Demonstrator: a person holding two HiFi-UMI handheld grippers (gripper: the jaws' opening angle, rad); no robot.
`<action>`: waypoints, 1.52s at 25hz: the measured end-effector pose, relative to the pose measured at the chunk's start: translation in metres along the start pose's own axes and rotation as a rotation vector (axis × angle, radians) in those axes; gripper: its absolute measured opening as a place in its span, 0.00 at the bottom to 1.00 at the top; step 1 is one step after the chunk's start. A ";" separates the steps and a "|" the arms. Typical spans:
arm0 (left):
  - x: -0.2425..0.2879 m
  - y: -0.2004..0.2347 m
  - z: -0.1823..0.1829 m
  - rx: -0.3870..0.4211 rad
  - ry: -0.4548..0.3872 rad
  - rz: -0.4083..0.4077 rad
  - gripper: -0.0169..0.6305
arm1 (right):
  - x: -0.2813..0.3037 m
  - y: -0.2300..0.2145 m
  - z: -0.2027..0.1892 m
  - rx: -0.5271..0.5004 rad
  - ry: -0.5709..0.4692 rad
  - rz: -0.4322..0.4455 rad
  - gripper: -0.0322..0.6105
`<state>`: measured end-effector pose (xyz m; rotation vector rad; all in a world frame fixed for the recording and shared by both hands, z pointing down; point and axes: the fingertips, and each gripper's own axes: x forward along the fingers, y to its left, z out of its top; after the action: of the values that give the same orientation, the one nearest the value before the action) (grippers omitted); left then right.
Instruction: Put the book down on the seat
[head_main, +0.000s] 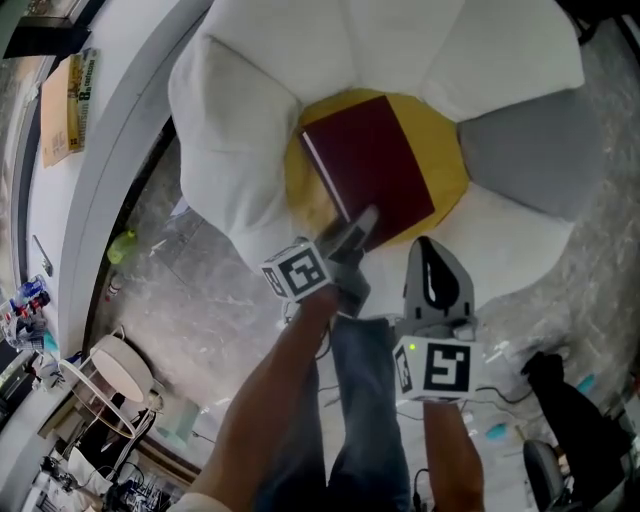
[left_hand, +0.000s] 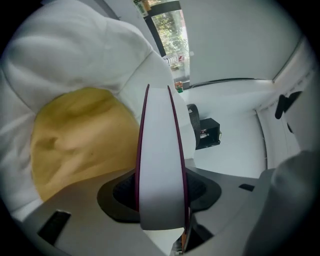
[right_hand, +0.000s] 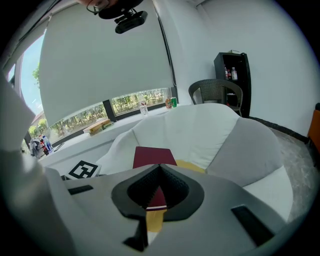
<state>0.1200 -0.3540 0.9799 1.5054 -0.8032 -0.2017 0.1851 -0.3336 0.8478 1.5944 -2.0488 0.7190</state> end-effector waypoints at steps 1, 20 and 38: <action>0.004 0.004 -0.001 -0.015 0.002 -0.005 0.38 | 0.003 0.000 -0.001 -0.005 0.002 0.002 0.06; 0.006 0.053 -0.007 -0.210 -0.010 0.092 0.47 | 0.012 0.004 -0.013 -0.005 0.035 0.003 0.06; -0.054 0.027 -0.011 -0.257 0.001 0.108 0.52 | -0.011 0.041 0.035 -0.035 -0.033 0.000 0.06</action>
<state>0.0770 -0.3110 0.9873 1.2180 -0.8229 -0.2150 0.1468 -0.3400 0.8087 1.5968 -2.0739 0.6567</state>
